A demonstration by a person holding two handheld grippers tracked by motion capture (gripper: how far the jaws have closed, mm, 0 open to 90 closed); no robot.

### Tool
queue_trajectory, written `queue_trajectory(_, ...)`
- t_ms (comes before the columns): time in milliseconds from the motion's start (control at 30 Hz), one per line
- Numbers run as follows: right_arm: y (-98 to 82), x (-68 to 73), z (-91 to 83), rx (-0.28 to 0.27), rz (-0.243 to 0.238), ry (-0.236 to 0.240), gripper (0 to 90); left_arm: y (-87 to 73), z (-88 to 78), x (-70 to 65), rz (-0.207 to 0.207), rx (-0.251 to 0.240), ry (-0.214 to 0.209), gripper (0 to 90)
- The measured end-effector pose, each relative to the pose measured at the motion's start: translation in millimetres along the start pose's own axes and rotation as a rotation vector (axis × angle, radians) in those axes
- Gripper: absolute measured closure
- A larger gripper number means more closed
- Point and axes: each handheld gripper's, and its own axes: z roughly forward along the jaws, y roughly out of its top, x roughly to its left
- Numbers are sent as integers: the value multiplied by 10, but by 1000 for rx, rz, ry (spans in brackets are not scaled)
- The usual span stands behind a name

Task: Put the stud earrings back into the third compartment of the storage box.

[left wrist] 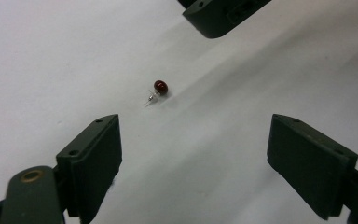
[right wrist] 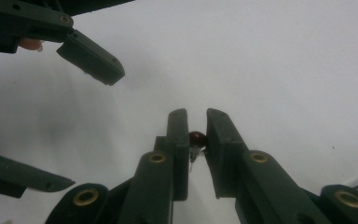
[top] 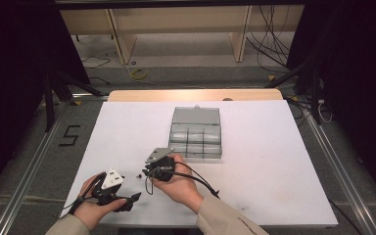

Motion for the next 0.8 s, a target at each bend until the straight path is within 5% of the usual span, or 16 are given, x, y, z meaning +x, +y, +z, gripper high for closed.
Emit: queue_trajectory(800, -90, -185, -404, -10, -11, -52, 800, -5, 5, 5, -3, -3, 4, 178)
